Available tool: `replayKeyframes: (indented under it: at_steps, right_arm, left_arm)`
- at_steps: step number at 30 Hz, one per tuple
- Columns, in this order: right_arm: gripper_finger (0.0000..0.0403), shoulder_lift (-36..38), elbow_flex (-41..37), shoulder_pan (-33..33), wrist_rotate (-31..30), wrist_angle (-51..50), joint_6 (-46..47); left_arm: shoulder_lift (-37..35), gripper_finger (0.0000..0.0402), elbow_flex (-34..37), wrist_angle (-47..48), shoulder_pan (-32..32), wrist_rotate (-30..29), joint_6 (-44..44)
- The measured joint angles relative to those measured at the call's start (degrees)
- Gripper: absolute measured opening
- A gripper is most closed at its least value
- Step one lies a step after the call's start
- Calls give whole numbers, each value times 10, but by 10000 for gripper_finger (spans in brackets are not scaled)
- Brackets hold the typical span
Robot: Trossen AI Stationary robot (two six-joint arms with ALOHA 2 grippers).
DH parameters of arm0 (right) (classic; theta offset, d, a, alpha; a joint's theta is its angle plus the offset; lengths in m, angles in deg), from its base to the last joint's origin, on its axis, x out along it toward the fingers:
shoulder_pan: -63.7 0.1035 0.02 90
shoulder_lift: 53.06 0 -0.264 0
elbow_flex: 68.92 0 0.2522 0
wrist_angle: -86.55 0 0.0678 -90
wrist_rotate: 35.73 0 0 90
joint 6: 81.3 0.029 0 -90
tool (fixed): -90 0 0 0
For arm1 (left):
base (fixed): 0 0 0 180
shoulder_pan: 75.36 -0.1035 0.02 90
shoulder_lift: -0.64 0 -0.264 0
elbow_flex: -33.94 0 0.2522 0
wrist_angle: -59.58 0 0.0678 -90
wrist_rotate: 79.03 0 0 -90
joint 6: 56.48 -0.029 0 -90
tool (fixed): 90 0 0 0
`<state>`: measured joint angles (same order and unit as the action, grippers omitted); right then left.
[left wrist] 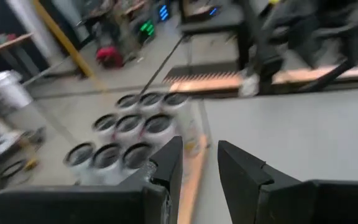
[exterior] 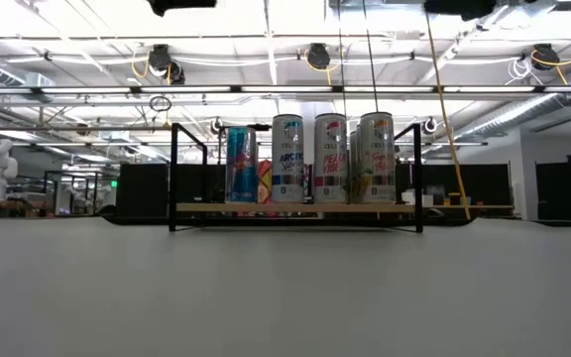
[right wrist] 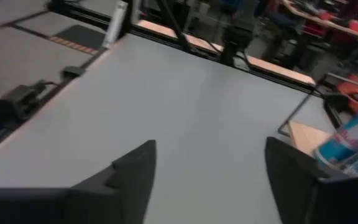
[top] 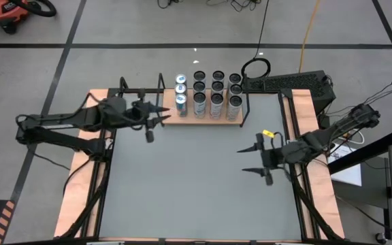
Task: Place canned beverage on shelf
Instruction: Return to Home Position
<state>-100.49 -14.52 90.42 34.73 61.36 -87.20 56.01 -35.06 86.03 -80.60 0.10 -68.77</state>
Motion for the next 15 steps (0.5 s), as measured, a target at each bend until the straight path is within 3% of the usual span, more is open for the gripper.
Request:
replayKeyframes:
  at_steps: [3, 9, 13, 15]
  right_arm:
    - [197, 29, 0, 0, 33, -21, -13]
    - [86, 64, -19, 0, 34, -37, -24]
    - [19, 80, -46, 0, 34, -30, -16]
    - [5, 86, -59, 0, 34, -22, -7]
  left_arm:
    - [-40, 99, 55, -33, 8, 31, 16]
    - [-99, 99, 171, -119, 44, 32, 66]
    - [-118, 98, 226, -153, 79, -3, 90]
    - [-120, 91, 248, -158, 95, -14, 90]
